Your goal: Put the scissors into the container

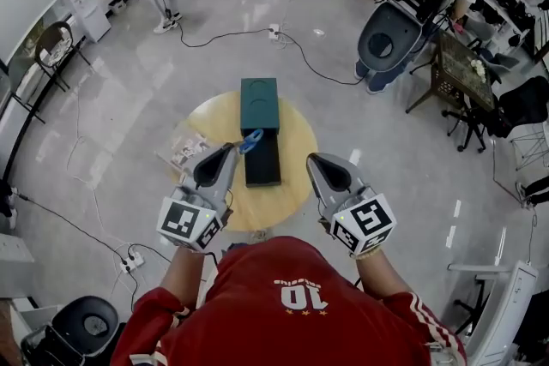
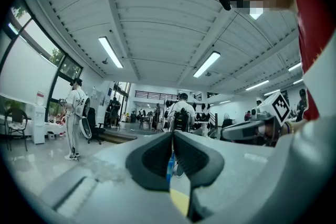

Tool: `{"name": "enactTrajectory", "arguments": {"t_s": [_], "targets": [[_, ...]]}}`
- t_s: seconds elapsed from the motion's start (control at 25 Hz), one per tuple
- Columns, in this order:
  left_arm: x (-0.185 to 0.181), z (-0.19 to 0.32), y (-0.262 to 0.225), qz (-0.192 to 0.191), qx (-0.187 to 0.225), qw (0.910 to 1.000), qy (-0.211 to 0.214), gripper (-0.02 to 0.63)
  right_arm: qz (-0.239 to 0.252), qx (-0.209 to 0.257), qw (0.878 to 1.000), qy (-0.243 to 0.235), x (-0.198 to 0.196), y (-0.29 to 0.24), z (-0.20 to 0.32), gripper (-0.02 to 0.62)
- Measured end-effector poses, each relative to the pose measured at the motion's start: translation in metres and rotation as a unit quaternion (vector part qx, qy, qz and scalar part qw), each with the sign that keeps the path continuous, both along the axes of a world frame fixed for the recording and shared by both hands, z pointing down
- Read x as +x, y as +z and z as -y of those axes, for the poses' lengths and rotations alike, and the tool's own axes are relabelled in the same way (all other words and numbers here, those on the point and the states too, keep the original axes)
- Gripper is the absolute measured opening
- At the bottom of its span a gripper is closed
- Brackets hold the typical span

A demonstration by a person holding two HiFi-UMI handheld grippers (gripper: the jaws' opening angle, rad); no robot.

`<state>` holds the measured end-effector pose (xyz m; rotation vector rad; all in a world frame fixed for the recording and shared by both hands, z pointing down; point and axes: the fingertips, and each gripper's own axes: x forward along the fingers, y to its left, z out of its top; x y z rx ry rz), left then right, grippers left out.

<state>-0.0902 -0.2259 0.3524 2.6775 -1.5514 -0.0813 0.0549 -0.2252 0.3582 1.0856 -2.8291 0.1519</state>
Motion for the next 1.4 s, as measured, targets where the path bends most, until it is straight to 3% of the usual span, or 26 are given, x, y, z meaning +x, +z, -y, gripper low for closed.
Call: {"name": "enactTrajectory", "arguments": {"t_s": [0.32,0.72,1.08,1.4], "targets": [[0.003,0.036,0.006,-0.004,-0.012,0.9994,0.032,0.012,-0.004,-0.010,1.000,0.022,0.002,0.002,0.024,-0.009],[-0.002,0.069,0.056,0.007,-0.037,0.9977,0.057,0.012,-0.006,-0.028,0.999,0.033,-0.010,0.016,0.038,-0.009],[0.005,0.097,0.118,0.066,-0.051,0.9937,0.075,0.012,-0.009,-0.042,0.998,0.041,-0.013,0.035,0.057,-0.009],[0.011,0.112,0.171,0.085,-0.066,0.9898,0.093,0.012,-0.018,-0.061,0.997,0.047,-0.022,0.052,0.062,-0.009]]}}
